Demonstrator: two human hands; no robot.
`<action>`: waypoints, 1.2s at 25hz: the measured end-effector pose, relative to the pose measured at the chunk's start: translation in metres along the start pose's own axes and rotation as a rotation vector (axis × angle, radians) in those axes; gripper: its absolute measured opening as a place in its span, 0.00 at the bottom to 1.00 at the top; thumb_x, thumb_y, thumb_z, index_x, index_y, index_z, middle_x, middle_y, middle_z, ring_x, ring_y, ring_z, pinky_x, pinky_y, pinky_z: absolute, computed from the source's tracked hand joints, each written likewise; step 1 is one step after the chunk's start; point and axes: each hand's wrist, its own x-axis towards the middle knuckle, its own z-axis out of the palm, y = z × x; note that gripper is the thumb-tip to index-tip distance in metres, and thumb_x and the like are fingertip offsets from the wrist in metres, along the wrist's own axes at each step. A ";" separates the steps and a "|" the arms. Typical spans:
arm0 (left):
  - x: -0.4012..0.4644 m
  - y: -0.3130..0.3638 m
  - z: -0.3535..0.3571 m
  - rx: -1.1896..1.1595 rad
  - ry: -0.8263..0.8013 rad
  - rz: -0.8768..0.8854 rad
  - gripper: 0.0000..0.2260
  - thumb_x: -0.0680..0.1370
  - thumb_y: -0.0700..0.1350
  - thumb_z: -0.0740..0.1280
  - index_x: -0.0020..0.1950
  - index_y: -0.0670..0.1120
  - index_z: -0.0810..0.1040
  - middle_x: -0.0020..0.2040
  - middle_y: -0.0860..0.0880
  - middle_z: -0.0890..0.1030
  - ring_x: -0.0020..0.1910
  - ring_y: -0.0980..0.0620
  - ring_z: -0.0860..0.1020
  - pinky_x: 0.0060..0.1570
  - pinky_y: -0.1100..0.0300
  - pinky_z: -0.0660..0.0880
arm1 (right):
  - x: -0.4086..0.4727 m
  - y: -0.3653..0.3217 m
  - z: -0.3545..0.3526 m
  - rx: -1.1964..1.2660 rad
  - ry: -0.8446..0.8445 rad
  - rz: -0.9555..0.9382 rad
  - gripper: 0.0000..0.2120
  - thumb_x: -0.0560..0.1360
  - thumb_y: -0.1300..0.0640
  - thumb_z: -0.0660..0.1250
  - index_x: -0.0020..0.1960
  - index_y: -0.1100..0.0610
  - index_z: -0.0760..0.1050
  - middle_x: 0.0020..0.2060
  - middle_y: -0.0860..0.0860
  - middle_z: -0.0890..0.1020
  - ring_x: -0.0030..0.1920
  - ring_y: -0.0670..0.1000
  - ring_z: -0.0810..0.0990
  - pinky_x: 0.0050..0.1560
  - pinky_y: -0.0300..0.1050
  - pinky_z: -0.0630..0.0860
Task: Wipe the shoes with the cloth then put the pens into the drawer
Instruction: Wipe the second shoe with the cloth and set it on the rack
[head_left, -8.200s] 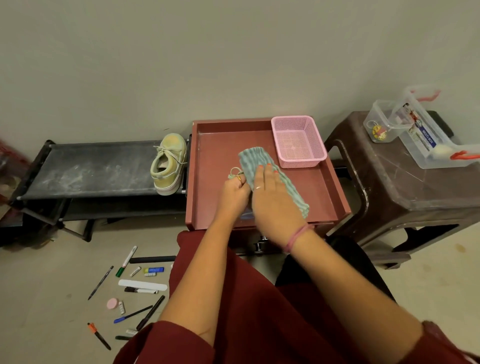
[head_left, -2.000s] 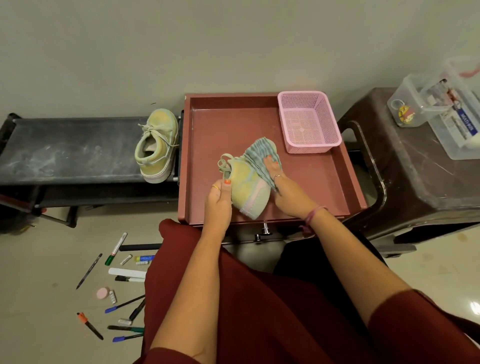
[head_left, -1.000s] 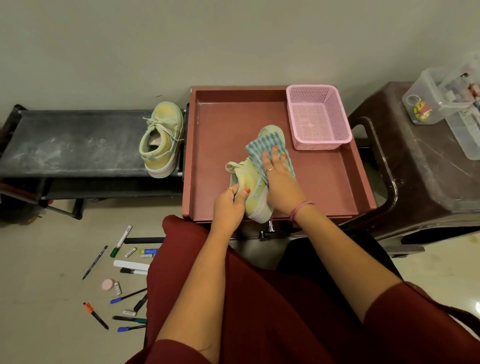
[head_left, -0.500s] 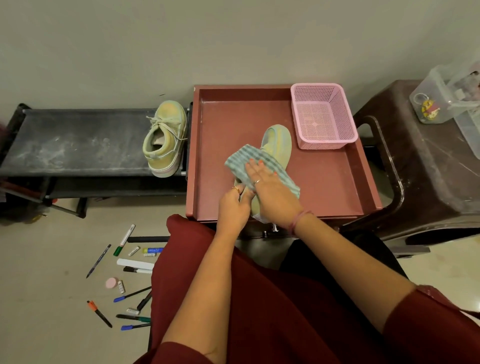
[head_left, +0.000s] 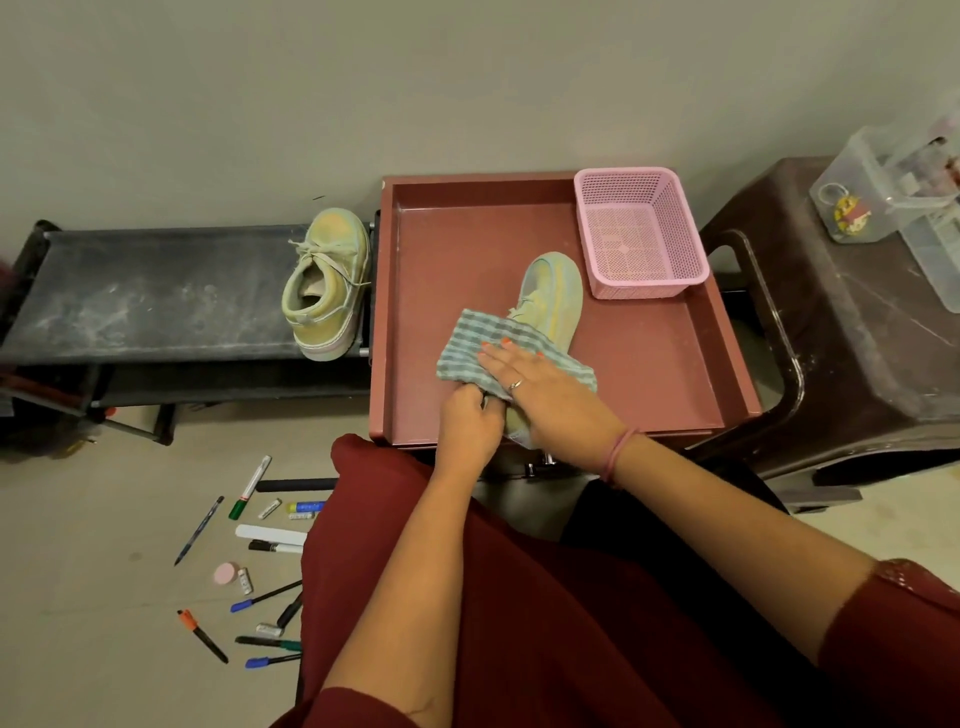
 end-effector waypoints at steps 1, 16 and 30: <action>0.000 -0.001 0.003 -0.014 -0.017 0.032 0.09 0.79 0.40 0.64 0.38 0.40 0.75 0.35 0.45 0.77 0.33 0.53 0.72 0.33 0.63 0.66 | 0.003 0.013 -0.004 -0.052 0.035 -0.020 0.35 0.72 0.70 0.63 0.76 0.56 0.56 0.74 0.53 0.62 0.75 0.53 0.58 0.74 0.46 0.53; -0.004 0.001 0.003 -0.041 -0.076 0.077 0.15 0.75 0.54 0.64 0.50 0.44 0.81 0.43 0.46 0.83 0.44 0.47 0.80 0.45 0.50 0.77 | 0.008 0.051 -0.011 -0.119 0.114 0.124 0.30 0.75 0.70 0.60 0.74 0.58 0.60 0.73 0.55 0.65 0.74 0.56 0.60 0.72 0.55 0.63; -0.001 0.000 0.002 -0.064 -0.040 0.030 0.12 0.74 0.30 0.60 0.53 0.39 0.79 0.47 0.47 0.82 0.46 0.50 0.79 0.42 0.69 0.74 | -0.041 0.004 0.036 -0.077 0.293 0.154 0.30 0.70 0.71 0.54 0.72 0.60 0.63 0.70 0.55 0.69 0.71 0.57 0.64 0.68 0.49 0.65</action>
